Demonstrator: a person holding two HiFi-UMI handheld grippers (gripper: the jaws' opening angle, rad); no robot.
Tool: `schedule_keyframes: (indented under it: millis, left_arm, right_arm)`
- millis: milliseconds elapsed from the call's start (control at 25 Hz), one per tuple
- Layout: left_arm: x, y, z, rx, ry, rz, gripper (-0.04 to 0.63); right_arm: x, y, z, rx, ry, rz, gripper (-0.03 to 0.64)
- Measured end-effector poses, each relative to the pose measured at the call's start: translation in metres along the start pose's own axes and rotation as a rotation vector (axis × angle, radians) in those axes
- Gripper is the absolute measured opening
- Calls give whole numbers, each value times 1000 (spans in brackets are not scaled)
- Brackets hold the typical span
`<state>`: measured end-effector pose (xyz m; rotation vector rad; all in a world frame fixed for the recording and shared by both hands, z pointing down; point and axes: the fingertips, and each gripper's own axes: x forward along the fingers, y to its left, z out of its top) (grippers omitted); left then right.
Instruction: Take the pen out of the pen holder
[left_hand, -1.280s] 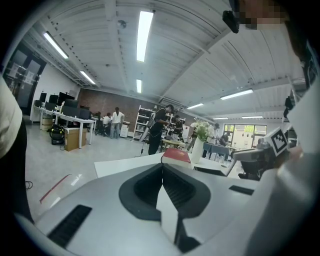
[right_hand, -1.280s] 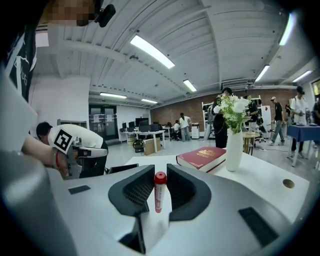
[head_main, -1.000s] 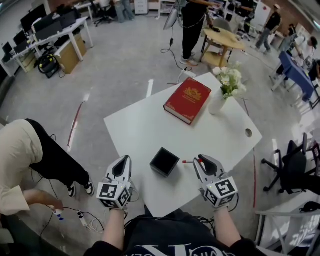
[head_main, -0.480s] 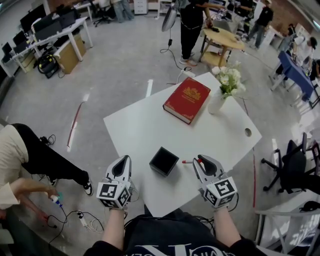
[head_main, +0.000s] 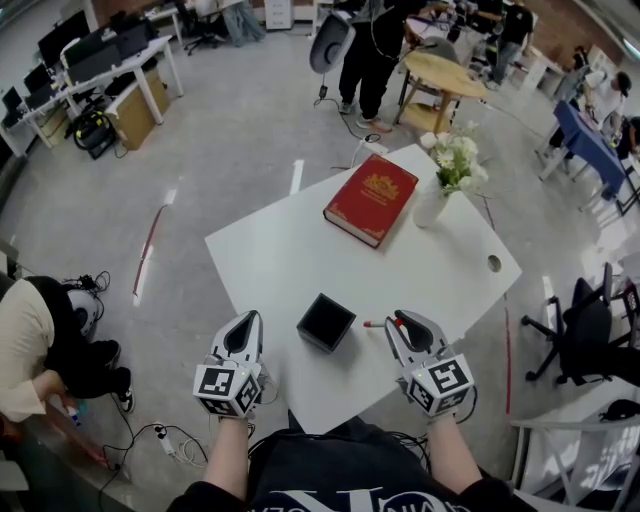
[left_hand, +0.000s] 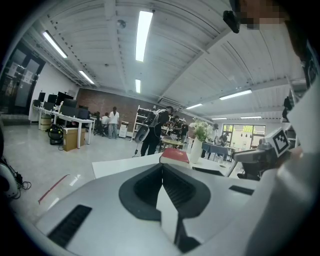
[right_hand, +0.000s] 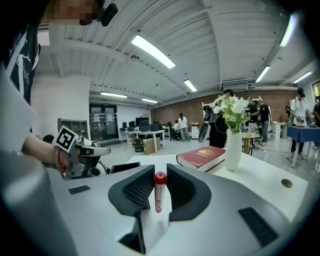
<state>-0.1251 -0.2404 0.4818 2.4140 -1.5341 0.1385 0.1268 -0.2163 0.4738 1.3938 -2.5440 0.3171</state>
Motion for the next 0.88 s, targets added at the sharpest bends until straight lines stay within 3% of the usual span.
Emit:
schedule_keyframes:
  millis: [880]
  left_arm:
    - [1,0,-3,10,7,-5,3]
  right_arm:
    - [-2,0,0,-1,-2,-4,83]
